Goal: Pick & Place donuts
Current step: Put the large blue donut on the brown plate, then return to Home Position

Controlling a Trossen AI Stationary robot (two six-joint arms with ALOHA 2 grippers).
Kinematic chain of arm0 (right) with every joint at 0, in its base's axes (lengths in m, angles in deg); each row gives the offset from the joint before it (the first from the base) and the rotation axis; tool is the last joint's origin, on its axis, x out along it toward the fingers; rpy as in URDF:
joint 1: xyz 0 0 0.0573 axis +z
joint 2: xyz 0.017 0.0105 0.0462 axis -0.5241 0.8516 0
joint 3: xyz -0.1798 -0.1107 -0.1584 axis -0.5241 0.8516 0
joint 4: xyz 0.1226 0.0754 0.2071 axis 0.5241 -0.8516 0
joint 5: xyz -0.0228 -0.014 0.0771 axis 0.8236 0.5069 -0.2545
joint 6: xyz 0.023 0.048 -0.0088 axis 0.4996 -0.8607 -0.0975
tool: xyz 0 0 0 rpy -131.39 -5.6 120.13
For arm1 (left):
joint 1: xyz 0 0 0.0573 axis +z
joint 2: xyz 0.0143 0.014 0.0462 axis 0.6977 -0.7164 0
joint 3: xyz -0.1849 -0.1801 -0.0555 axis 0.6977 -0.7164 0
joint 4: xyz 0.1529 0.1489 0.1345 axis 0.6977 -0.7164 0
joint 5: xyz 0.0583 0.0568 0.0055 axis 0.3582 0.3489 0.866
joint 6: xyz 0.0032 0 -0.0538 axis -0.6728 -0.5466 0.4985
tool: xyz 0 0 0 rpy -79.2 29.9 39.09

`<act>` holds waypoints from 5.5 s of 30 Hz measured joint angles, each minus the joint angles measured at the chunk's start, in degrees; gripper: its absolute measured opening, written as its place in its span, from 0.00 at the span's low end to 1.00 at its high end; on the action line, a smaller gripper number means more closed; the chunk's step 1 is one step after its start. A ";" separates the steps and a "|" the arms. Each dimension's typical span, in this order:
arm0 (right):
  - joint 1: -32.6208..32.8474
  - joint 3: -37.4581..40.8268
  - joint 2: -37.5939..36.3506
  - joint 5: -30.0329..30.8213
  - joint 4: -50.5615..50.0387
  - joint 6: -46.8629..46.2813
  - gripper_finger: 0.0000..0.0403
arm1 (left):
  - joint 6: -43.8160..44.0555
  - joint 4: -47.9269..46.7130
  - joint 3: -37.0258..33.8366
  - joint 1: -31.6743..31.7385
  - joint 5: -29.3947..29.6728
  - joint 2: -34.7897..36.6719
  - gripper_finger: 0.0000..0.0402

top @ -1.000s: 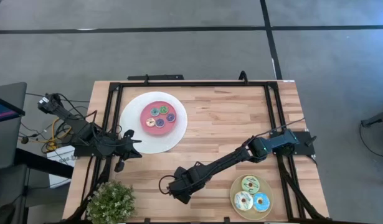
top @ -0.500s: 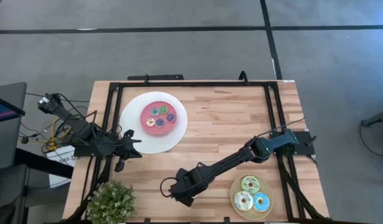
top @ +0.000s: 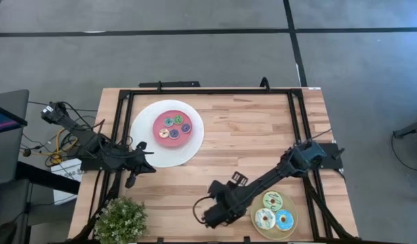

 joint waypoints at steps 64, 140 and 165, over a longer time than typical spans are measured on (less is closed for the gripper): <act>30.28 66.33 -53.62 -6.81 27.01 -45.66 0.72 | 15.63 0.10 0.00 -0.01 16.29 0.00 0.00; -25.60 113.03 -97.61 -5.98 85.39 45.30 0.00 | -27.04 24.92 -21.66 39.22 -13.65 29.92 0.00; -27.30 127.63 -132.93 -9.85 91.43 56.22 0.00 | -26.58 24.85 -21.68 39.22 -13.52 29.75 0.00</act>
